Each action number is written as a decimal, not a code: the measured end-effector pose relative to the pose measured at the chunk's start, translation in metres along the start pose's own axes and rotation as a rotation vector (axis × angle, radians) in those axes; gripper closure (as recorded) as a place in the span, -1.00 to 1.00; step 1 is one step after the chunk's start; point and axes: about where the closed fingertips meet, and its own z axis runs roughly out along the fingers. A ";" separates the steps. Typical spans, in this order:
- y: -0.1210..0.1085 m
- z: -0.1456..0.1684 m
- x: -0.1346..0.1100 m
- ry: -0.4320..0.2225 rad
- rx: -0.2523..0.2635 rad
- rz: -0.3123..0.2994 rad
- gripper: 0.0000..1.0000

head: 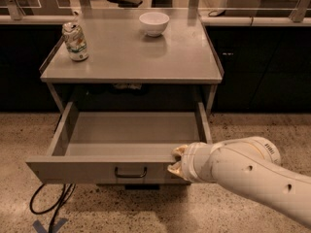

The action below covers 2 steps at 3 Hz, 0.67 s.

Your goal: Open top drawer

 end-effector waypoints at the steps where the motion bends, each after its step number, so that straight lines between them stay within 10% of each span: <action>1: 0.000 0.000 0.000 0.000 0.000 0.000 -0.32; 2: 0.000 0.000 0.000 0.000 0.000 0.000 -0.79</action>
Offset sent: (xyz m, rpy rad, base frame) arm 0.0000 0.0000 0.0000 0.0000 0.0000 0.0000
